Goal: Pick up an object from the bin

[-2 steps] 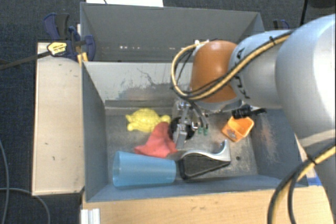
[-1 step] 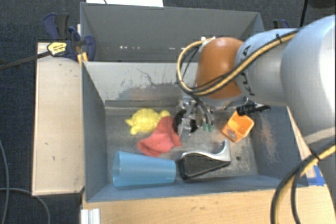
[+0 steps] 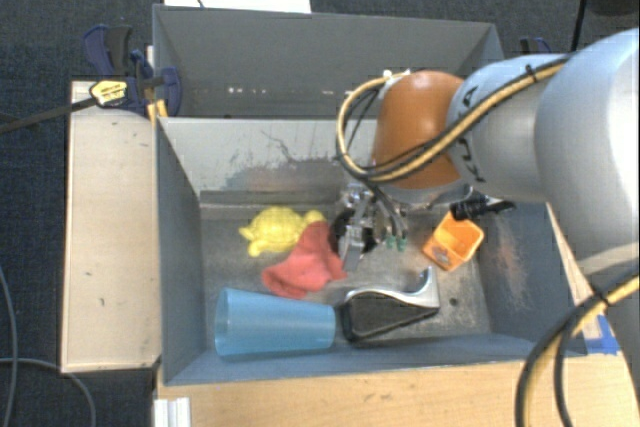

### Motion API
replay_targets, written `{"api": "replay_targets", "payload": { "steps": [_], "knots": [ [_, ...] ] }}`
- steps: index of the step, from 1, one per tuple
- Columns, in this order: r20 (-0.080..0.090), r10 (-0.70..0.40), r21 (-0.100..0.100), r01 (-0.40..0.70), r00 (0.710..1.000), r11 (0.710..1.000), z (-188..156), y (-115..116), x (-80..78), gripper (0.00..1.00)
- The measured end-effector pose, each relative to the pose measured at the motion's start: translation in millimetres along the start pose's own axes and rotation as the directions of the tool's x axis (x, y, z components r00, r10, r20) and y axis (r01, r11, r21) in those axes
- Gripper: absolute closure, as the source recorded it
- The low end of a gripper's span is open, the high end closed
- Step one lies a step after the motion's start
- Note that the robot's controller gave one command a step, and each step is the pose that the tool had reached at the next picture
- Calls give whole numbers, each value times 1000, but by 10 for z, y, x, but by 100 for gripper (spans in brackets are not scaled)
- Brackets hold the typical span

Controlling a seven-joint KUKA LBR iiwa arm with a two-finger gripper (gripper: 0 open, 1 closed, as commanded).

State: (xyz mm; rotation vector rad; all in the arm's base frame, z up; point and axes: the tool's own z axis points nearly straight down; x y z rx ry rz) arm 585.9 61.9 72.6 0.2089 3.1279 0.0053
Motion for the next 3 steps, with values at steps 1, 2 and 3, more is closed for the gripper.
{"api": "replay_targets", "payload": {
  "steps": [1,2,3],
  "knots": [
    [-5,0,1,0,1000,1000,-70,-3,17,100],
    [-8,0,3,0,1000,1000,-275,-4,16,100],
    [1,0,1,0,1000,1000,-397,1,-7,100]
  ]
}}
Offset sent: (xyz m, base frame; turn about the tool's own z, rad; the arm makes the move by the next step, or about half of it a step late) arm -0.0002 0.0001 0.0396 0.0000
